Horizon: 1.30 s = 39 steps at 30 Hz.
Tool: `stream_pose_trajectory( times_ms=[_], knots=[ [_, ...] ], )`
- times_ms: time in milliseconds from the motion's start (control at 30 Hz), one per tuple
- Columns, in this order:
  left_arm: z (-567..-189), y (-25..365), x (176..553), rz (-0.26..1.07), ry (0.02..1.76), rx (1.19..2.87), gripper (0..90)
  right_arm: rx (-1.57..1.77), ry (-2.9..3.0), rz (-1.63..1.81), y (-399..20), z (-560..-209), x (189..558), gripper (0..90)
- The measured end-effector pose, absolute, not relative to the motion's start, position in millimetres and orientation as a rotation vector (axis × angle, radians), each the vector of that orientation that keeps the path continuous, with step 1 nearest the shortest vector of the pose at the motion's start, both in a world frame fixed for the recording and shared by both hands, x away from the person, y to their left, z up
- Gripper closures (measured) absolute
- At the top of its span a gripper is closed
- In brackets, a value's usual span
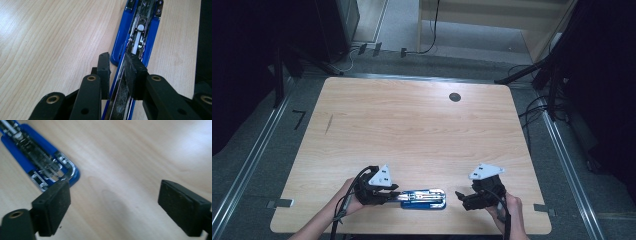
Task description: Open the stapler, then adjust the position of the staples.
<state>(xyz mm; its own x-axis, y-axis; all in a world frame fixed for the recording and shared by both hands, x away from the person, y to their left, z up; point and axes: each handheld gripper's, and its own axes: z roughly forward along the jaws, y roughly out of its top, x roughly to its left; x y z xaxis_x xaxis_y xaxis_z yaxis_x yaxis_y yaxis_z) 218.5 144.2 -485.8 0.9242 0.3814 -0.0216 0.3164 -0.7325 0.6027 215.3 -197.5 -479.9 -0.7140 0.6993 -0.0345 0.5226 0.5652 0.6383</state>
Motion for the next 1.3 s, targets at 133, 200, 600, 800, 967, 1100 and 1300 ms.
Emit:
stream_pose_trajectory(
  times_ms=[133, 200, 600, 800, 967, 1100, 1300],
  knots=[
    [-486, 144, 219, 0.132, 0.491, 2.453, 74.8, 1.057, 2.446, 0.866, -212, -476, 219, 4.9],
    [-485, 143, 220, 0.136, 0.484, 2.460, 74.8, 1.147, 2.458, 0.829, -220, -474, 224, 3.6],
    [-486, 144, 220, 0.128, 0.487, 2.448, 74.6, 1.339, 2.485, 0.874, -262, -473, 243, 5.2],
    [-486, 143, 220, 0.127, 0.489, 2.452, 74.6, 1.363, 2.483, 0.860, -271, -479, 252, 9.5],
    [-486, 144, 221, 0.126, 0.491, 2.449, 73.9, 1.399, 2.445, 0.894, -280, -484, 257, 13.2],
    [-487, 143, 221, 0.121, 0.488, 2.446, 73.6, 1.419, 2.446, 0.894, -281, -489, 263, 13.4],
    [-487, 143, 221, 0.122, 0.487, 2.443, 73.5, 1.435, 2.449, 0.915, -285, -497, 273, 19.0]
  ],
)
